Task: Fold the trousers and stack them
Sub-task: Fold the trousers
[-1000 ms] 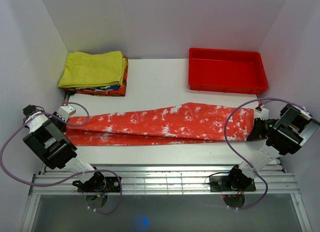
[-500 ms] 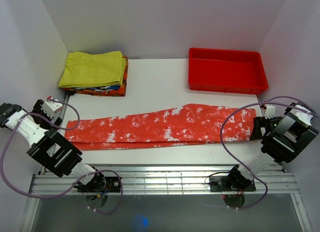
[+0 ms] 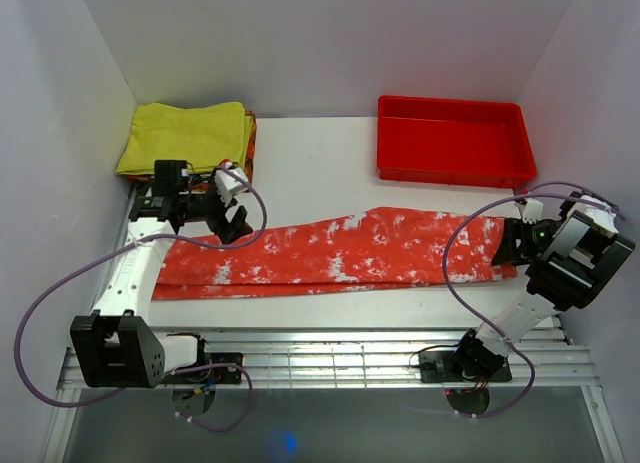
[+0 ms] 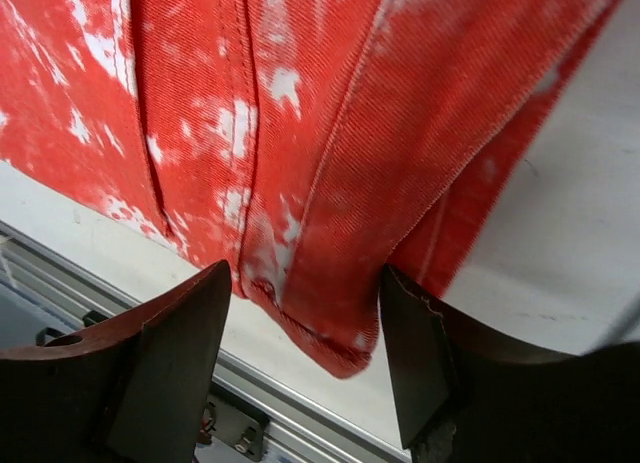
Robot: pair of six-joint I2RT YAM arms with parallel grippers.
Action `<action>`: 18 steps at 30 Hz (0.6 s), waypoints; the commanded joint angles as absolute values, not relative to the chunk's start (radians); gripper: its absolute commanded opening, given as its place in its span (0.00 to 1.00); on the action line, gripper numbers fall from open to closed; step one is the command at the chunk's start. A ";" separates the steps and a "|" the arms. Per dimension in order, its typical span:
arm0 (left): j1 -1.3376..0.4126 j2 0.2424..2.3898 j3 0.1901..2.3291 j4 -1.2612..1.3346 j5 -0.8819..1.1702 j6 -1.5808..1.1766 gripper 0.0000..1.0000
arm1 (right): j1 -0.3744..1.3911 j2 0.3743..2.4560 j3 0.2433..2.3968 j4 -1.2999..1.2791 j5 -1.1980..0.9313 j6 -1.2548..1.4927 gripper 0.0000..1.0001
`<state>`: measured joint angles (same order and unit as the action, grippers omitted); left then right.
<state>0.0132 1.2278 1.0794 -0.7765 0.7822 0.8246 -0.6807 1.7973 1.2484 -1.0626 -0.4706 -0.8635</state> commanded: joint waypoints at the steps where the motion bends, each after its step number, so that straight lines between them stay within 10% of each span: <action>1: -0.116 1.247 1.069 -0.621 0.724 0.560 0.94 | -0.658 1.819 1.249 -1.065 -0.511 -0.802 0.67; 11: -0.629 1.267 0.902 -0.339 0.323 0.489 0.98 | -0.657 1.695 1.186 -1.039 -0.467 -0.838 0.78; 18: -0.897 1.451 0.939 -0.190 0.198 0.500 0.98 | -0.650 1.692 1.163 -1.037 -0.505 -0.816 0.15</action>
